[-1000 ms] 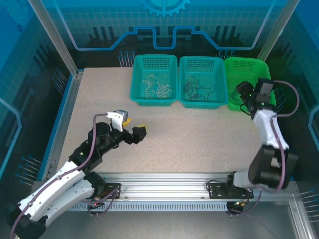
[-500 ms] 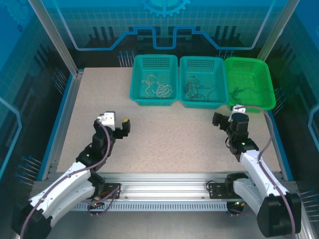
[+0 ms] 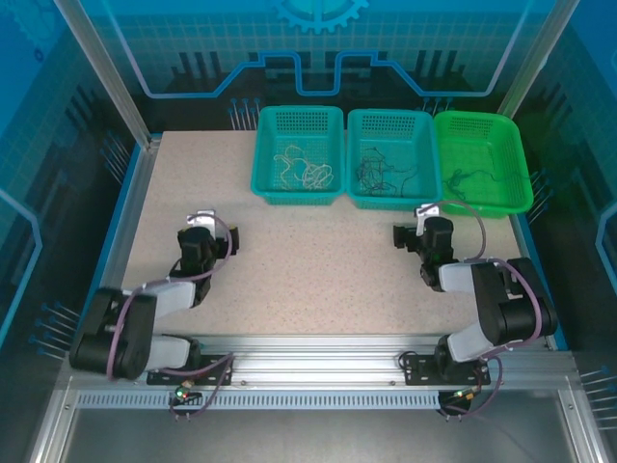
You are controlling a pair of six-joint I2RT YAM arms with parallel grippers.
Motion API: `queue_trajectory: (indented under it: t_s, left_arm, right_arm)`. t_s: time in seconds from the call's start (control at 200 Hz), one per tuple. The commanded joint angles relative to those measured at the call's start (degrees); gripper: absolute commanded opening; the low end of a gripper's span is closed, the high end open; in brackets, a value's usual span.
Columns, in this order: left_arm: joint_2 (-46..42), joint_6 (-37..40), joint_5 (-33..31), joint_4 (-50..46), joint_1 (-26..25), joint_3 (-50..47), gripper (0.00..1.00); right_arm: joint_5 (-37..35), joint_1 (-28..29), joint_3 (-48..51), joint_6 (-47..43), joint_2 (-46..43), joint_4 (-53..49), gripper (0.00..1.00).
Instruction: Untangle the cables
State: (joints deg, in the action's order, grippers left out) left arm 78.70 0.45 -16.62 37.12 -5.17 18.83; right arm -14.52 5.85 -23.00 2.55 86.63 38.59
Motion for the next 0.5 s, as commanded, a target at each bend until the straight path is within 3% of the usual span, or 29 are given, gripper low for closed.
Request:
queue_trajectory:
  t_s: [0.0, 0.025, 0.065, 0.14, 0.33, 0.495]
  left_arm:
    - [10.2, 1.2, 9.2, 15.7, 3.1, 3.2, 0.99]
    - [11.2, -0.8, 10.8, 19.9, 5.2, 1.9, 0.99]
    - [8.9, -3.5, 11.1, 17.8, 6.6, 0.6, 0.99]
    - [10.1, -2.3, 12.9, 22.9, 6.6, -0.9, 0.99]
    - [9.8, -3.0, 10.1, 19.1, 6.3, 0.9, 0.99]
    - [9.7, -2.1, 12.7, 15.8, 6.2, 2.5, 0.99]
  right_arm:
    - [-0.5, -0.4, -0.3, -0.3, -0.4, 7.3, 1.0]
    - [-1.2, -0.2, -0.3, -0.6, -0.4, 7.5, 1.0]
    - [-0.9, -0.3, -0.5, -0.4, -0.5, 7.0, 1.0]
    - [-0.8, -0.2, -0.5, -0.4, -0.5, 7.1, 1.0]
    - [-0.8, -0.3, -0.5, -0.5, -0.5, 7.0, 1.0]
    - [-0.8, -0.3, -0.6, -0.6, -0.4, 6.9, 1.0]
